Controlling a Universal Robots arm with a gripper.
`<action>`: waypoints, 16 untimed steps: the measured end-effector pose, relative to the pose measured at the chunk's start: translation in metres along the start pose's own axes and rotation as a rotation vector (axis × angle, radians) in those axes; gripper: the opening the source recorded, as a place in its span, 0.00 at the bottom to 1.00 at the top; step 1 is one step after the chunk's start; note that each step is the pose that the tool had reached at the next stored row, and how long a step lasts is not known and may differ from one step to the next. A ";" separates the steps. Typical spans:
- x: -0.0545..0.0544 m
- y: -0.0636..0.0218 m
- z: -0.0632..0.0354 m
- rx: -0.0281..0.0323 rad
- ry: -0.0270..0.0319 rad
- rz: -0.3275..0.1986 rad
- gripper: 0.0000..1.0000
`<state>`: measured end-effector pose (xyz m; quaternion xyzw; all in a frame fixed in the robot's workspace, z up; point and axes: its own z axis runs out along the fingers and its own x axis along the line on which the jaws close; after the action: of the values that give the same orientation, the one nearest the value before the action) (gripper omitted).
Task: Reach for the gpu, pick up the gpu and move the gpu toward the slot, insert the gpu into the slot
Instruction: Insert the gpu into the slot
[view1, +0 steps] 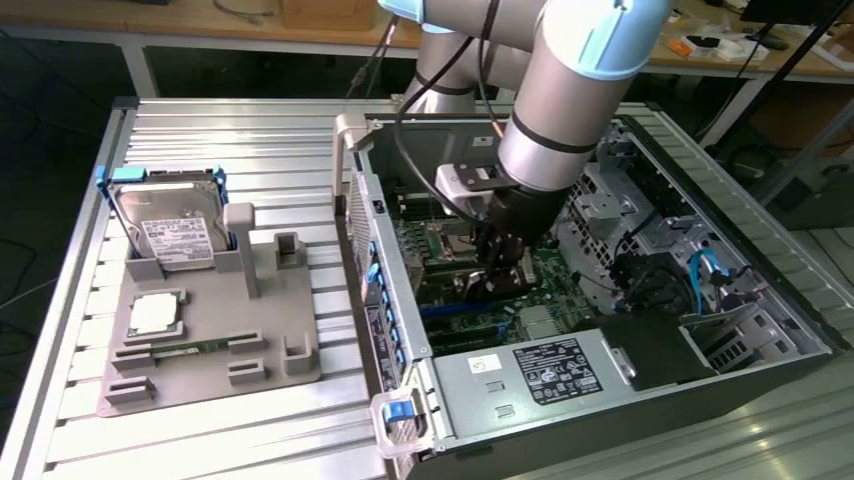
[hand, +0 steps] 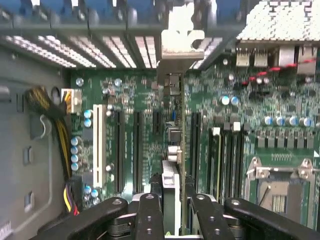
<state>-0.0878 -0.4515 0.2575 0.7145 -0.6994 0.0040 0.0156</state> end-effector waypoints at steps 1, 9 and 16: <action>0.000 -0.0004 -0.0003 0.0000 0.0000 0.000 0.27; -0.004 -0.0013 -0.0052 -0.0003 0.0009 0.000 0.27; -0.005 -0.0018 -0.0053 -0.0003 0.0010 0.000 0.27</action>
<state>-0.0860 -0.4466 0.2627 0.7144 -0.6995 0.0042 0.0160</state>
